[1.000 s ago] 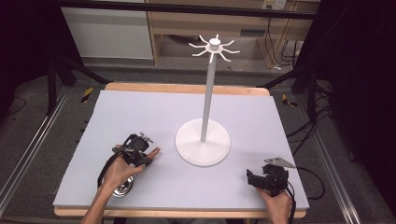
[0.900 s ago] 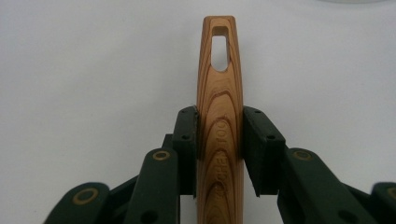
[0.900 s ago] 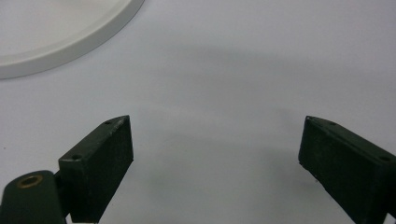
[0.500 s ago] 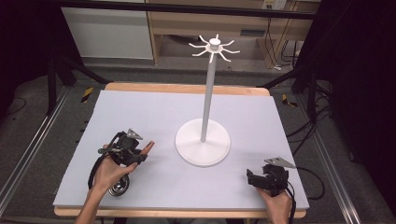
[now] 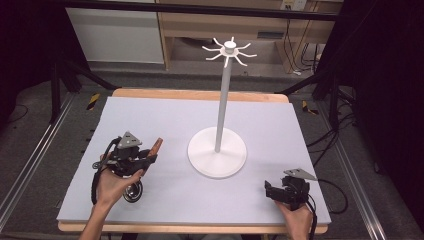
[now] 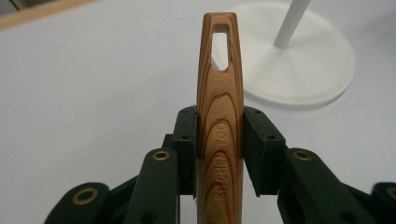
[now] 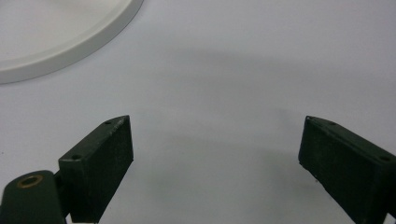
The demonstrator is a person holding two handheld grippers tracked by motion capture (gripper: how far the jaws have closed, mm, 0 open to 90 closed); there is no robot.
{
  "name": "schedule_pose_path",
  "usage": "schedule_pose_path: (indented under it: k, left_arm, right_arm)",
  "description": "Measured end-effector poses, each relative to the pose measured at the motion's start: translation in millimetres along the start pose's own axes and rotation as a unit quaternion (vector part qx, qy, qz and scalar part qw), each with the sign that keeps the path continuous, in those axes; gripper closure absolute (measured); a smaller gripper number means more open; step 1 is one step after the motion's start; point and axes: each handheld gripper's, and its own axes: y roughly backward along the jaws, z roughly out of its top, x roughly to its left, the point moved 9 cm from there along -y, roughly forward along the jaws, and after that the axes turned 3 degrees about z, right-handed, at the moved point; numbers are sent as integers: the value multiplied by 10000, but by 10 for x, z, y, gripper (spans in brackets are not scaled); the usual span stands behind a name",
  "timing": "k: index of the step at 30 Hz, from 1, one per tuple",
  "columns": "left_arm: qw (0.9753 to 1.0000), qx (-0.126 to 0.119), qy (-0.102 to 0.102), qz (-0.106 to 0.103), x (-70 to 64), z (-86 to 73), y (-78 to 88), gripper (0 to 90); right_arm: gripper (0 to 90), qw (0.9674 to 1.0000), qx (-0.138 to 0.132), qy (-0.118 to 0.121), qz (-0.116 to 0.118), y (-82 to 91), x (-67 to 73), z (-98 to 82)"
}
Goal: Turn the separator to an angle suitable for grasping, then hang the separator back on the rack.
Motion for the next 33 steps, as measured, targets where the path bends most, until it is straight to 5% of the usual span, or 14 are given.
schedule_pose_path:
  k: [10, 17, 33]
  left_arm:
    - [9954, -948, 129, 33, -45, 260, 263, 674]
    - [9921, -1238, 180, -63, -75, 380, 386, 674]
    - [9788, -2039, 59, -167, -280, 874, 683, 674]
  right_arm:
    - [104, 10000, -26, 22, -23, 4, -8, 6]
    - [105, 10000, -40, 7, -30, 13, -1, 3]
    - [105, 9999, -153, 29, -29, 39, -5, 19]
